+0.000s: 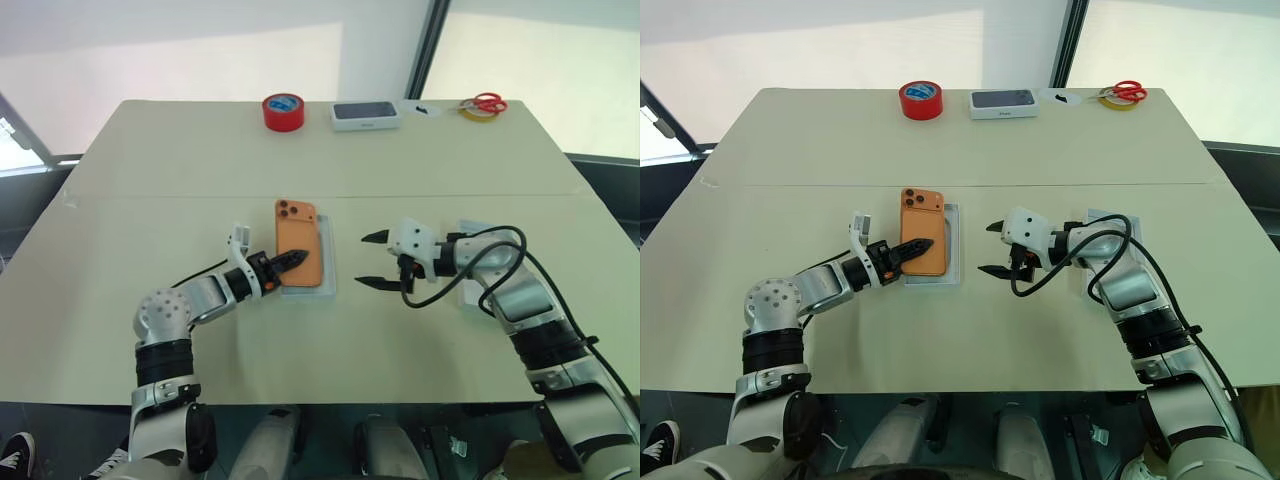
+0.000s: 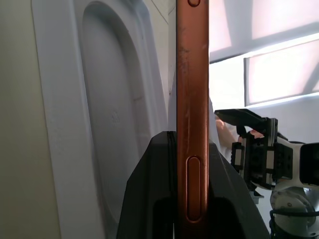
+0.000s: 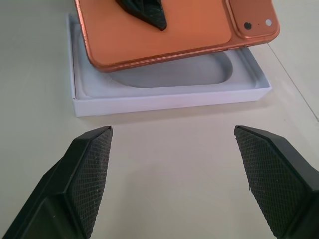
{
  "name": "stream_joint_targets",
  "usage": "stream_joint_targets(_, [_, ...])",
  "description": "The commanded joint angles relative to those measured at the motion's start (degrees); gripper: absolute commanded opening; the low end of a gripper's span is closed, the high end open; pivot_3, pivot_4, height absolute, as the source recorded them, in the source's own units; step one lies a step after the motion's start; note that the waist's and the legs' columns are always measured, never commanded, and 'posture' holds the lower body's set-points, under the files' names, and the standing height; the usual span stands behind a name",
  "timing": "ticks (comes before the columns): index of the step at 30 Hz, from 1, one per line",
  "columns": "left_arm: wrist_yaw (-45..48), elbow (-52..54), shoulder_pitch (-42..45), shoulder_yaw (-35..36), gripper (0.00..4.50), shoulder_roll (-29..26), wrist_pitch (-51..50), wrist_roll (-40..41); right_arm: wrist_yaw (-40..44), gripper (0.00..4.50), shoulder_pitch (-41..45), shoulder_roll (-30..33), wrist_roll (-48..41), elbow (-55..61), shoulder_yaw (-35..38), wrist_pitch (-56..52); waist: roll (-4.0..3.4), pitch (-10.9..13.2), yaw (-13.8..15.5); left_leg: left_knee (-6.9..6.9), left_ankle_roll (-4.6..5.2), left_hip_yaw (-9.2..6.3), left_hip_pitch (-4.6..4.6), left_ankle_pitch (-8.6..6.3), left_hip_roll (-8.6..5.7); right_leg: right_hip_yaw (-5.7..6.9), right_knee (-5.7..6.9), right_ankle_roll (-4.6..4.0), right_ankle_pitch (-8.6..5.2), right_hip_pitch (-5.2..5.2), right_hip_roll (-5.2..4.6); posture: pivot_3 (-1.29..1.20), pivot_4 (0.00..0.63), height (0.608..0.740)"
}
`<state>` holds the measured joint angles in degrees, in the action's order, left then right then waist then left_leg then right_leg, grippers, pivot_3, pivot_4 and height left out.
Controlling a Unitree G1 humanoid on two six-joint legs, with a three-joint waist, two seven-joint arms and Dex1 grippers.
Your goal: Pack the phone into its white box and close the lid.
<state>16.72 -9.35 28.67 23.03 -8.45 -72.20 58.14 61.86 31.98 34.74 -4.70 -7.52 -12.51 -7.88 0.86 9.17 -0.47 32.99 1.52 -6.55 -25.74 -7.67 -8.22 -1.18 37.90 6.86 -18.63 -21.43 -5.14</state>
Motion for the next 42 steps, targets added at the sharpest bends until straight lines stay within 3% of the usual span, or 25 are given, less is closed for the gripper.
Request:
stream_joint_targets(1, [2.0, 0.9, 2.0, -0.7, 2.15, -1.8, -1.4, 1.5, -0.4, 4.15, 0.6, 0.1, -0.2, 1.2, 1.0, 0.7, 0.0, 0.0, -0.1, 0.0, 0.0, 0.0, 0.0, 0.0, 0.0, 0.0, 0.0, 0.0, 0.0, 0.0, 0.0, 0.0, 0.15, 0.736])
stream_joint_targets(5, [4.0, -0.2, 3.4, 1.1, 2.15, -6.7, -2.8, 2.5, -0.9, 4.15, 0.6, 0.0, 0.0, 1.3, 1.0, 0.7, -0.02, 0.0, -0.4, -0.02, 0.0, 0.0, 0.01, 0.0, 0.01, -0.01, 0.01, 0.0, 0.0, -0.02, 0.01, 0.0, 0.15, 0.736])
stream_joint_targets(11, [8.0, 3.9, 1.4, -2.0, 2.15, -12.6, -3.1, 0.6, -1.2, 4.15, 1.5, -0.2, 0.1, 0.0, 0.8, 1.2, -0.02, 0.0, -0.1, -0.04, -0.01, 0.0, 0.01, 0.0, 0.01, -0.02, 0.01, 0.0, 0.0, -0.03, 0.02, 0.0, 0.15, 0.736])
stream_joint_targets(17, [11.0, 5.4, 0.4, -3.8, 2.15, -16.9, 3.7, -4.4, -0.8, 4.15, 2.7, -1.0, -0.3, -1.3, 0.5, 1.1, -0.03, 0.0, -0.1, -0.04, -0.01, -0.01, 0.02, 0.0, 0.01, -0.02, 0.01, -0.01, 0.0, -0.02, 0.01, 0.0, 0.15, 0.736])
stream_joint_targets(18, [10.5, 4.6, 0.8, -3.9, 1.63, -17.5, 4.9, -5.7, -1.2, 3.58, 3.1, -1.3, -0.3, -1.9, 0.7, 0.6, -0.04, 0.0, -0.2, -0.05, -0.01, -0.01, 0.02, 0.0, 0.01, -0.02, 0.01, -0.01, 0.0, -0.02, 0.01, 0.0, 0.15, 0.736])
stream_joint_targets(21, [12.9, 5.7, -0.4, -12.8, 0.23, -22.3, 16.3, -17.8, -3.9, 2.23, 3.9, -2.0, 3.0, -4.9, -0.2, 3.7, -0.04, 0.0, -0.2, -0.07, -0.01, 0.01, 0.02, 0.0, 0.01, -0.04, 0.0, -0.02, 0.0, -0.04, 0.01, 0.0, 0.15, 0.736])
stream_joint_targets(22, [14.3, 5.9, -0.6, -15.4, 0.0, -23.0, 19.0, -20.3, -5.2, 1.73, 4.3, -2.6, 4.3, -6.0, -0.7, 5.1, -0.05, 0.0, -0.2, -0.09, -0.01, 0.02, 0.02, 0.0, 0.01, -0.05, 0.0, -0.03, -0.01, -0.04, 0.0, 0.0, 0.15, 0.736])
stream_joint_targets(24, [16.1, 5.5, -0.4, -18.5, 0.0, -23.3, 21.6, -22.9, -6.8, 0.6, 5.0, -3.8, 5.8, -7.8, -1.2, 6.9, -0.08, 0.0, -0.2, -0.12, -0.02, 0.06, 0.03, 0.0, 0.01, -0.09, 0.0, -0.03, 0.0, -0.06, 0.0, 0.0, 0.15, 0.736])
stream_joint_targets(25, [16.4, 5.0, -0.3, -19.5, 0.0, -22.9, 22.5, -23.9, -7.2, 0.2, 5.2, -4.4, 6.1, -8.4, -1.3, 7.4, -0.08, 0.0, 0.0, -0.12, -0.01, 0.06, 0.02, 0.0, 0.01, -0.09, 0.0, -0.03, 0.0, -0.07, 0.0, 0.0, 0.15, 0.736])
stream_joint_targets(26, [16.7, 4.6, -0.1, -22.3, 0.0, -22.6, 24.4, -26.6, -8.0, 0.09, 5.5, -5.3, 7.3, -8.9, -2.2, 7.3, -0.1, 0.0, 0.0, -0.13, -0.01, 0.06, 0.02, 0.0, 0.01, -0.08, 0.0, -0.03, 0.0, -0.07, 0.0, 0.0, 0.15, 0.736])
stream_joint_targets(35, [19.9, 0.3, 3.6, -33.9, 0.0, -15.2, 27.0, -35.3, -11.3, 0.09, 6.5, -7.8, 13.8, -11.2, -6.4, 7.9, -0.11, 0.0, 0.9, -0.11, -0.02, 0.03, 0.03, 0.0, -0.01, -0.06, 0.03, -0.02, 0.01, -0.07, 0.03, 0.0, 0.15, 0.736])
stream_joint_targets(42, [22.9, -5.0, 7.5, -36.2, 0.0, -7.9, 29.4, -38.4, -10.1, 0.09, 3.6, -1.2, 14.4, -10.4, -4.0, 9.1, -0.11, 0.0, 2.4, -0.05, -0.01, 0.0, 0.05, 0.0, -0.1, 0.0, 0.01, -0.01, 0.01, 0.02, -0.05, 0.0, 0.15, 0.736])
